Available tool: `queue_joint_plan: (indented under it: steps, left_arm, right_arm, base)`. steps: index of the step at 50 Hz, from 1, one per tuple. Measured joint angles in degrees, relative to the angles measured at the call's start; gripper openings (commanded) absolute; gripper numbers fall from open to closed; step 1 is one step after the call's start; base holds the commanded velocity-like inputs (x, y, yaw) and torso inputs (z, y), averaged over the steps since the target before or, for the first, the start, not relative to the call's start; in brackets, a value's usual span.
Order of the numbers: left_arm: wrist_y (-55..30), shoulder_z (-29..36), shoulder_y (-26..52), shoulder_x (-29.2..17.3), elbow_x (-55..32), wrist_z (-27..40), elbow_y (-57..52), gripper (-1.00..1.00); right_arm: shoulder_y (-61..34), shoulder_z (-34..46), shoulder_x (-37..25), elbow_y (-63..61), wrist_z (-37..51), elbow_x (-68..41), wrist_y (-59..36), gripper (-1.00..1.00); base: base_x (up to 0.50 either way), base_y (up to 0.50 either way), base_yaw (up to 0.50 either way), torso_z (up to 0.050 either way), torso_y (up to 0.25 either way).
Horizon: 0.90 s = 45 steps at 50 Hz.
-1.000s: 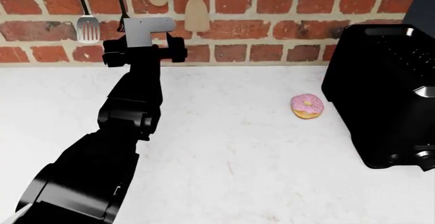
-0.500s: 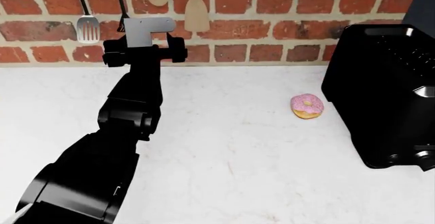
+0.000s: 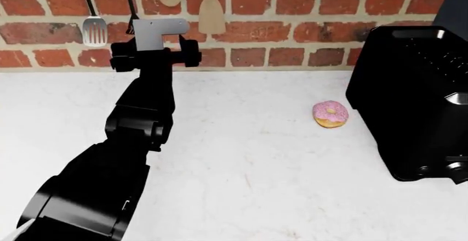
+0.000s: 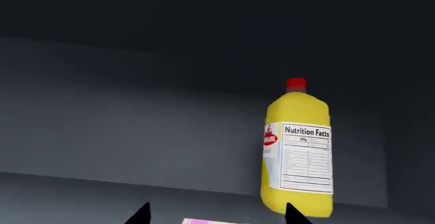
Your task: Pick the bar and peanut butter from the counter and place them in the cabinets closest to them.
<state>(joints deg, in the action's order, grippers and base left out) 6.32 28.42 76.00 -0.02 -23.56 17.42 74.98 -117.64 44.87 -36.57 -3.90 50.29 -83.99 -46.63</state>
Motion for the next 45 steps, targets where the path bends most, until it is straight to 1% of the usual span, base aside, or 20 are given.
queue_joint_plan:
  steps: [17,29,35,45]
  left_arm:
    - [0.2,0.2,0.0,0.0,0.3,0.4,0.0,1.0]
    - [0.1,0.1,0.0,0.0,0.3,0.3,0.0,1.0]
    - [0.5,1.0,0.9,0.0,-1.7,0.5,0.0,1.0]
    - [3.5,6.9,3.3,-0.2,-8.2,0.4,-0.8,1.0]
  right_arm:
    - [-3.0,0.2,0.7,-2.2,-0.1,-1.2,-0.9,1.0]
    - [-5.5,0.2,0.3,-3.2,1.3,-2.2,-3.3,1.0]
    - [-7.1,0.1,0.5,-3.5,2.9,-3.6,-4.9,1.0]
    - [-8.9,-1.3,0.5,-5.5,6.8,-8.0,-6.6,1.0]
  base:
    - [0.0,0.0,0.0,0.0,0.0]
    - [0.0,0.0,0.0,0.0,0.0]
    - [0.0,0.0,0.0,0.0,0.0]
    - [-0.46,0.01,0.0,0.0,0.0]
